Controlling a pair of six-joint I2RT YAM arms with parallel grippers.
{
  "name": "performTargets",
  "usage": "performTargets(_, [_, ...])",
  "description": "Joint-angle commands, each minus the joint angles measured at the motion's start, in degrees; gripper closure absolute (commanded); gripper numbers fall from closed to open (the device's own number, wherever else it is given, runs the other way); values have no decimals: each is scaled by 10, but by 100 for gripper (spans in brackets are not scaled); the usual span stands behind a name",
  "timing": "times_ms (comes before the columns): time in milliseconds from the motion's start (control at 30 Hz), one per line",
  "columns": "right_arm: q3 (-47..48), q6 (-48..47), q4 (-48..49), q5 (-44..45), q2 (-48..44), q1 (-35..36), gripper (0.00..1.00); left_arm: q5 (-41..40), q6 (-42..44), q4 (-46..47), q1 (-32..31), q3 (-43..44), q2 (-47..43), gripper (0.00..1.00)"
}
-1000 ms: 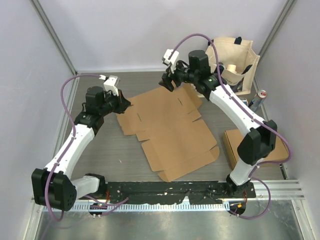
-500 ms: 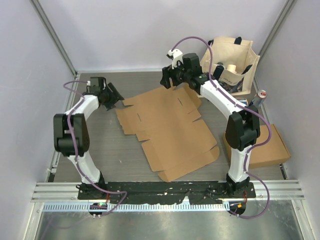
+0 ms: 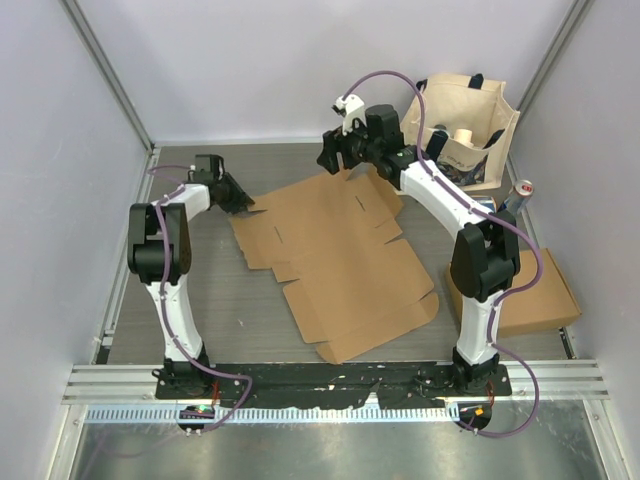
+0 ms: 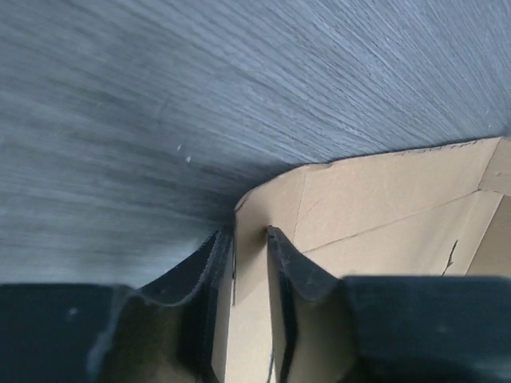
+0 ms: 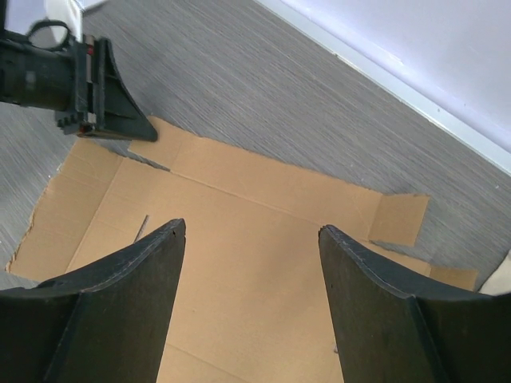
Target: Fold the paper box
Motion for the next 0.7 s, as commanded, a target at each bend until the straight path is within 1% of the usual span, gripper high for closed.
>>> performTargets(0, [-1, 4, 69, -54, 8, 3, 27, 62, 18, 51, -1, 22, 21, 79])
performTargets(33, [4, 4, 70, -96, 16, 3, 28, 71, 24, 58, -1, 21, 19, 84])
performTargets(67, [10, 4, 71, -115, 35, 3, 27, 76, 32, 64, -1, 17, 16, 91])
performTargets(167, [45, -22, 65, -177, 72, 3, 28, 85, 97, 66, -9, 8, -24, 100])
performTargets(200, [65, -36, 50, -193, 80, 2, 28, 87, 120, 69, -12, 2, -41, 100])
performTargets(233, [78, -79, 35, -206, 90, 3, 28, 87, 171, 71, -15, -11, -74, 100])
performTargets(267, [89, -100, 20, -215, 104, 3, 28, 91, 198, 73, -21, -18, -94, 100])
performTargets(300, [118, -120, -18, -215, 111, 3, 28, 97, 223, 74, -25, -27, -112, 100])
performTargets(333, [133, -161, -40, -218, 117, 2, 28, 100, 277, 76, -28, -43, -146, 100])
performTargets(367, [165, -179, -64, -220, 126, 2, 28, 106, 302, 74, -30, -50, -162, 100])
performTargets(433, [187, -215, -112, -220, 128, 3, 28, 144, 359, 68, -31, -71, -202, 100])
performTargets(500, [205, -234, -146, -219, 123, 3, 28, 161, 391, 67, -36, -87, -229, 100])
performTargets(567, [206, -252, -158, -220, 115, 5, 27, 172, 429, 66, -43, -107, -259, 100])
performTargets(667, [194, -281, -182, -193, 93, 16, 27, 168, 467, 66, -52, -130, -291, 100])
